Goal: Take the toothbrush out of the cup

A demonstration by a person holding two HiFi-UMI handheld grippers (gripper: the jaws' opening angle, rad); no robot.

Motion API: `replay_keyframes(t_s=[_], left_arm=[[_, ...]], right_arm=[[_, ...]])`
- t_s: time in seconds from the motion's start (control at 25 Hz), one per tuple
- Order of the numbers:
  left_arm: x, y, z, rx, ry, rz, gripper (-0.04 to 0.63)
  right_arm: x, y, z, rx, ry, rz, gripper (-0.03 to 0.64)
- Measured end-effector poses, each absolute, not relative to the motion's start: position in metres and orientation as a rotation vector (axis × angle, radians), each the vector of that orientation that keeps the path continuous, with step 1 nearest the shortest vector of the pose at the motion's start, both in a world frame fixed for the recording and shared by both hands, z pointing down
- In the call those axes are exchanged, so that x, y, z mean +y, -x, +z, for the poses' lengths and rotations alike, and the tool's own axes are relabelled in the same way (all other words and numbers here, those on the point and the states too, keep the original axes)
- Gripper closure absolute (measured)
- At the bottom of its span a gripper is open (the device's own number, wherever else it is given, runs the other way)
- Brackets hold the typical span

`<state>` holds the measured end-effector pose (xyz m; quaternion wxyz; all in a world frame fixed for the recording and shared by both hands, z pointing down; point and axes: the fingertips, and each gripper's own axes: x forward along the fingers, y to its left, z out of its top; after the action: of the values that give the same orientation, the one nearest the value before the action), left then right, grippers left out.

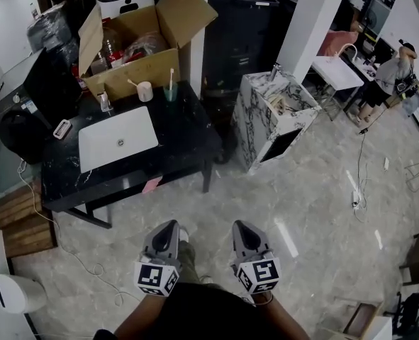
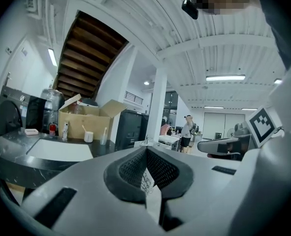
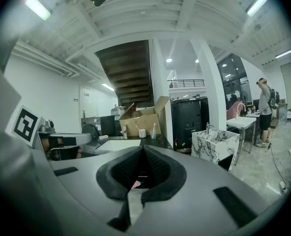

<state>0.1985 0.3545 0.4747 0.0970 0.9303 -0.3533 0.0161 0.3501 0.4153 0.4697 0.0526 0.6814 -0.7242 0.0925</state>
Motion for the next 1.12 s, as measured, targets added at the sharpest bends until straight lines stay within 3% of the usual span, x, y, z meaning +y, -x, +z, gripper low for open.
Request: replay_keyframes(t_s=[0.72,1.12], left_arm=[[0.095,-0.172,0.471,-1.087,-2.675,-0.018,0.571],[0.019,-0.148,0.476,-1.131,-2.642,-0.051,0.571]], right_arm=[[0.144,-0.325,0.462,-2.218,-1.940,0.338,0.604],[0.055,-0.286,0.460,-2.306,-1.874,0.381,0.604]])
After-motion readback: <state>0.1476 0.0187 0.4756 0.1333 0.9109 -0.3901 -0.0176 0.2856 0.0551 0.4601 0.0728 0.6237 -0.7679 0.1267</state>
